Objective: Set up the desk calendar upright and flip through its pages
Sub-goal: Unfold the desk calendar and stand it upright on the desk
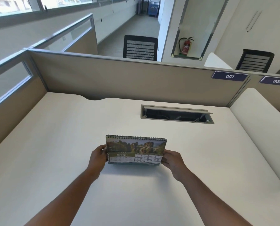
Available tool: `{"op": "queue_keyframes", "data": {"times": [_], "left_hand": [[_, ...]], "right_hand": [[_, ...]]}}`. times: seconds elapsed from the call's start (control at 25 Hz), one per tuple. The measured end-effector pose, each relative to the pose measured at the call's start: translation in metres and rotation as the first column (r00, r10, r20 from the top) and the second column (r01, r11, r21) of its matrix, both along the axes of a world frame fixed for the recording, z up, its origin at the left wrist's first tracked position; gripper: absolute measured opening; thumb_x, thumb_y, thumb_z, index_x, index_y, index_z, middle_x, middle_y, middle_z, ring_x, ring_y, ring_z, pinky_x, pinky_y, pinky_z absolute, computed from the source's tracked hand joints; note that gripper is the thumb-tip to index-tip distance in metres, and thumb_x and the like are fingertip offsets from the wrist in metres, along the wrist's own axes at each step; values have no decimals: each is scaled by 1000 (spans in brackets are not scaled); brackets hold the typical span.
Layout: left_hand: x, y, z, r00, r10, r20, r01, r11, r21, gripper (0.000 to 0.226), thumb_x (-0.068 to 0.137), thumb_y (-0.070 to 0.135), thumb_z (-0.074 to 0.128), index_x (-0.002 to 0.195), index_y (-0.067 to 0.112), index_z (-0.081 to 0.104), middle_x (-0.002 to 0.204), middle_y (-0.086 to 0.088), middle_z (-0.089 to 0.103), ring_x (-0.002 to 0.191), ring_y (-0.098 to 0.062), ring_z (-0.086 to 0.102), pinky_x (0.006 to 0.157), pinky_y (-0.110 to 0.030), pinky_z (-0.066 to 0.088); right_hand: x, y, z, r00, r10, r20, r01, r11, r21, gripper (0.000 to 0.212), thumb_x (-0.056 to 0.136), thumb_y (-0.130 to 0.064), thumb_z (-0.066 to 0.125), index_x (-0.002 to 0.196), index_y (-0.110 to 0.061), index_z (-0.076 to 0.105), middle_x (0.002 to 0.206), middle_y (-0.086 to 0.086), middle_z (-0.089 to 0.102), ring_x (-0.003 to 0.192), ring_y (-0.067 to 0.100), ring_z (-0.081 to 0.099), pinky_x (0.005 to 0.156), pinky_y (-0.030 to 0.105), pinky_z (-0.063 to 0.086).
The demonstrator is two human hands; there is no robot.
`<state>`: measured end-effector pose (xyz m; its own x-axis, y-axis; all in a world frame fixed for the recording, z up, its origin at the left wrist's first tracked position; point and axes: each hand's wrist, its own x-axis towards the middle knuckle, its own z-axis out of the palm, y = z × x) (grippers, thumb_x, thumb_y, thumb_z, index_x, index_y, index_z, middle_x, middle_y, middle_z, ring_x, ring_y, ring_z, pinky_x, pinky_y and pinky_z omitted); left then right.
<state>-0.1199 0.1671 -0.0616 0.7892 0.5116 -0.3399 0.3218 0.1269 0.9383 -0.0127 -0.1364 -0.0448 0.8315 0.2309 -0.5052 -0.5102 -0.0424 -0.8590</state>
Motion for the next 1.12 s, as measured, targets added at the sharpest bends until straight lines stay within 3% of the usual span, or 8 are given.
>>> {"op": "queue_keyframes", "data": {"times": [0.32,0.48,0.68,0.92,1.12], "left_hand": [[69,59,19,990,139,-38,-140,989,-41,28,104,13,43,106,17,71,96,-10,76,85,-24,68,90,-45,56],[108,88,21,986,156,-60,-158,987,-38,30,101,10,42,99,21,70,99,-12,76,94,-29,68,89,-44,55],[163,123,16,985,147,-86,-147,989,8,35,101,6,36,111,13,68,97,-12,75,88,-26,69,69,-32,51],[218,158,3,984,130,-118,-124,991,58,31,102,10,35,110,20,62,102,-9,73,97,-29,68,90,-45,58],[239,173,-5,987,124,-103,-119,992,51,30,99,9,36,110,26,58,99,-3,74,94,-25,70,88,-42,58]], "right_hand": [[70,72,5,1000,-20,-24,21,1000,20,27,92,3,58,103,-5,81,96,17,81,83,22,78,79,28,60],[112,108,6,998,-50,-31,50,999,6,27,90,1,59,98,-8,83,95,17,82,84,23,78,85,32,60],[162,148,6,995,-94,-39,94,996,6,23,93,0,58,96,-6,80,88,14,82,71,17,78,64,23,59],[209,186,-3,989,-144,-38,144,989,-24,18,93,-2,62,94,-8,79,79,8,81,64,14,76,62,23,58],[228,199,-10,989,-145,-29,145,989,-1,19,93,-4,63,90,-11,81,80,7,82,65,13,76,60,21,58]]}}
